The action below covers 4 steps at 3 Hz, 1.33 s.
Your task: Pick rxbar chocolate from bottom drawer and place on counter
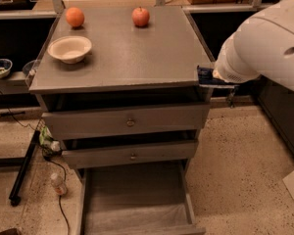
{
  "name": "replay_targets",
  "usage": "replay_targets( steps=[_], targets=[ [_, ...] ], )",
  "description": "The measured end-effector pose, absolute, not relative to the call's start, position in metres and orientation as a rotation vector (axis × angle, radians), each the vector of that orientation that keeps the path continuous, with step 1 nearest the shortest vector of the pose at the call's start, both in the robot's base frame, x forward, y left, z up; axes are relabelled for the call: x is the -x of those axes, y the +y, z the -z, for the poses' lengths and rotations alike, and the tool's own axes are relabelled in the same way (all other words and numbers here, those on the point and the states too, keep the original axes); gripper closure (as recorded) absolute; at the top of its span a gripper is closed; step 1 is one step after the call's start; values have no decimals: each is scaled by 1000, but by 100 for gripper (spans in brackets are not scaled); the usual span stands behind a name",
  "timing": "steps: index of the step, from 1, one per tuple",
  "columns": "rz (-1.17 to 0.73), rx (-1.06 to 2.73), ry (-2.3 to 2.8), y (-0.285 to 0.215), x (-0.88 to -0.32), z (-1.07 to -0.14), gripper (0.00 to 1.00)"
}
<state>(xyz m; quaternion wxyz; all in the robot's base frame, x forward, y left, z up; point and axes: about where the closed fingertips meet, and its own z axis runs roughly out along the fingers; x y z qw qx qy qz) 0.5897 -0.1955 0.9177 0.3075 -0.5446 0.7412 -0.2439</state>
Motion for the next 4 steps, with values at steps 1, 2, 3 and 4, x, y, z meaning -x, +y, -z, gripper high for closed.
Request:
replay_targets(
  steps=[1, 2, 3, 4],
  targets=[
    [650, 1433, 1957, -197, -600, -918, 100],
    [662, 1430, 1938, -196, -619, -926, 100],
    [673, 1456, 1897, -187, -645, -940, 100],
    [688, 1489, 1853, -175, -669, -954, 100]
  ],
)
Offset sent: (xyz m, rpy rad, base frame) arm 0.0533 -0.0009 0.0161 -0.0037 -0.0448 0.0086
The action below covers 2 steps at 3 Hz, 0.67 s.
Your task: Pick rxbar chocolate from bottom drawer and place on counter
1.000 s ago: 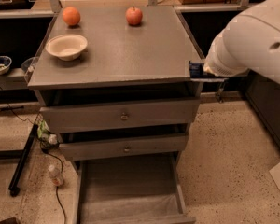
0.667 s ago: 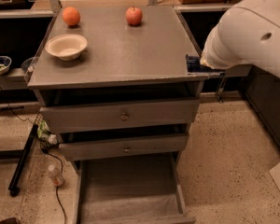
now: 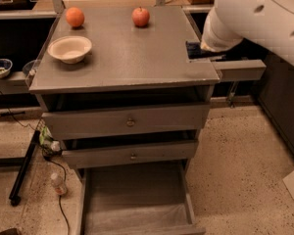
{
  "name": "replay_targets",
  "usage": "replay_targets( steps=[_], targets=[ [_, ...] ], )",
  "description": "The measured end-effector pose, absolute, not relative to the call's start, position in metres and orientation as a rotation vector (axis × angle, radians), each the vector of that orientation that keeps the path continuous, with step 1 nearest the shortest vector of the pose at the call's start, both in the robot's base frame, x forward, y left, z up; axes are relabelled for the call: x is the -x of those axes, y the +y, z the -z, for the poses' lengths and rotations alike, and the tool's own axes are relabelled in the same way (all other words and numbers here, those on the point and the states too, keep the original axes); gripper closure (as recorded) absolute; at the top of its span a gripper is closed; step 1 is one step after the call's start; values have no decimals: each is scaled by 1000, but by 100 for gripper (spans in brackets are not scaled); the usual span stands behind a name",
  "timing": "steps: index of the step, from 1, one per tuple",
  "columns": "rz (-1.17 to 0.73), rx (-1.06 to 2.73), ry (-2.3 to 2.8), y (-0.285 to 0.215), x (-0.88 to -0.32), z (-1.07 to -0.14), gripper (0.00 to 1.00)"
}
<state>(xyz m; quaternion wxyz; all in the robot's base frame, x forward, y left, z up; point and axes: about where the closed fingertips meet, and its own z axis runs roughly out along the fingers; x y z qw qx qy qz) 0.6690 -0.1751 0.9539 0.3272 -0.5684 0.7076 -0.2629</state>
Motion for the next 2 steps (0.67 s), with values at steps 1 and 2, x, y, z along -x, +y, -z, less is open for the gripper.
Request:
replay_targets(
  steps=[1, 2],
  targets=[
    [663, 1502, 1809, -149, -695, -963, 100],
    [663, 1502, 1809, -149, -695, -963, 100]
  ],
)
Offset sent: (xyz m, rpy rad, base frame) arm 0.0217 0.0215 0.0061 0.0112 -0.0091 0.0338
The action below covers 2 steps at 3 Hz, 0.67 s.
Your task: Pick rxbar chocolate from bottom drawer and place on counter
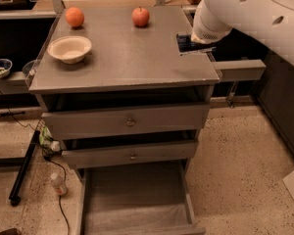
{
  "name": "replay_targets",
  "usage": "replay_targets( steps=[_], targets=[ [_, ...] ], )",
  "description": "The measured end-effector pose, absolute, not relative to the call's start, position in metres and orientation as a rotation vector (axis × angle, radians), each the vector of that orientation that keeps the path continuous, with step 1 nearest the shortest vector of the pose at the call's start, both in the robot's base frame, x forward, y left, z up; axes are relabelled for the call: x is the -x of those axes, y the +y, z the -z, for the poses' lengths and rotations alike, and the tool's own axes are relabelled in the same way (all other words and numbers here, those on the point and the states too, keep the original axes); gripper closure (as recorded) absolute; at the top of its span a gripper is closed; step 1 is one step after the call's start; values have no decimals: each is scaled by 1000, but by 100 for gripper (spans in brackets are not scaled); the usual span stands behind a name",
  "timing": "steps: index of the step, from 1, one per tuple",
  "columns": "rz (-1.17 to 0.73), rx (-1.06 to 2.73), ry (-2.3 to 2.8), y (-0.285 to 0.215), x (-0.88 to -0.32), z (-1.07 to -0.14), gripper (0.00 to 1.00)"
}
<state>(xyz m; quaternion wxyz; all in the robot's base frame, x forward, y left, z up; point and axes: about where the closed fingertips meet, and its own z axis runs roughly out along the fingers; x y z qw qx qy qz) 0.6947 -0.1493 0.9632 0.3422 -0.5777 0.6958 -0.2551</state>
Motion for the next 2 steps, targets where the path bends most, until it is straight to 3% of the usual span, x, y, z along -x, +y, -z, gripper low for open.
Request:
replay_targets(
  steps=[2],
  targets=[
    [680, 1454, 1749, -129, -732, -953, 100]
  ],
)
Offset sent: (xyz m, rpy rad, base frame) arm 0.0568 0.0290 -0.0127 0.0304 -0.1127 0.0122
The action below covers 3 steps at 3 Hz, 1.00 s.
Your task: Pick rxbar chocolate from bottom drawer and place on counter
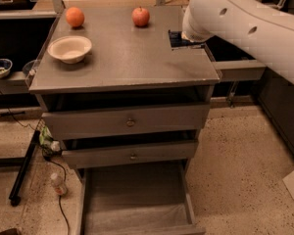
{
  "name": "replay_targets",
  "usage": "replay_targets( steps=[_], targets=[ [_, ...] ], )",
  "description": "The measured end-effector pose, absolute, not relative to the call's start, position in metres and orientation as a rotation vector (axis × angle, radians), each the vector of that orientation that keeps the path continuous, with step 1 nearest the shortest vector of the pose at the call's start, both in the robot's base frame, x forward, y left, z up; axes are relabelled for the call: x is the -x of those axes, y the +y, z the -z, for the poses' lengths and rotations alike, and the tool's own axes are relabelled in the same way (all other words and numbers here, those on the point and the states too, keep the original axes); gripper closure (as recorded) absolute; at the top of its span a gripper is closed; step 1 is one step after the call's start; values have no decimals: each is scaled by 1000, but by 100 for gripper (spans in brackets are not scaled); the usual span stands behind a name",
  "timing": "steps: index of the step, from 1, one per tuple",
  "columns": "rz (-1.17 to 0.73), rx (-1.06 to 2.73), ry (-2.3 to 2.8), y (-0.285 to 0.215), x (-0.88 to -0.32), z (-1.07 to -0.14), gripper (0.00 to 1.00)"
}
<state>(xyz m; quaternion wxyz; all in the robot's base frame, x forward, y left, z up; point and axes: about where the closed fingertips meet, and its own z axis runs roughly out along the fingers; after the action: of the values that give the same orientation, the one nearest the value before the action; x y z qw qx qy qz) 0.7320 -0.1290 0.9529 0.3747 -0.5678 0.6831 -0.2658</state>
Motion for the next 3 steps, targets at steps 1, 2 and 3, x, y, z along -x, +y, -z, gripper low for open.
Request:
replay_targets(
  steps=[1, 2, 3],
  targets=[
    [691, 1435, 1732, -119, -745, -946, 100],
    [702, 1419, 1713, -110, -756, -939, 100],
    [724, 1390, 1682, -102, -763, -934, 100]
  ],
)
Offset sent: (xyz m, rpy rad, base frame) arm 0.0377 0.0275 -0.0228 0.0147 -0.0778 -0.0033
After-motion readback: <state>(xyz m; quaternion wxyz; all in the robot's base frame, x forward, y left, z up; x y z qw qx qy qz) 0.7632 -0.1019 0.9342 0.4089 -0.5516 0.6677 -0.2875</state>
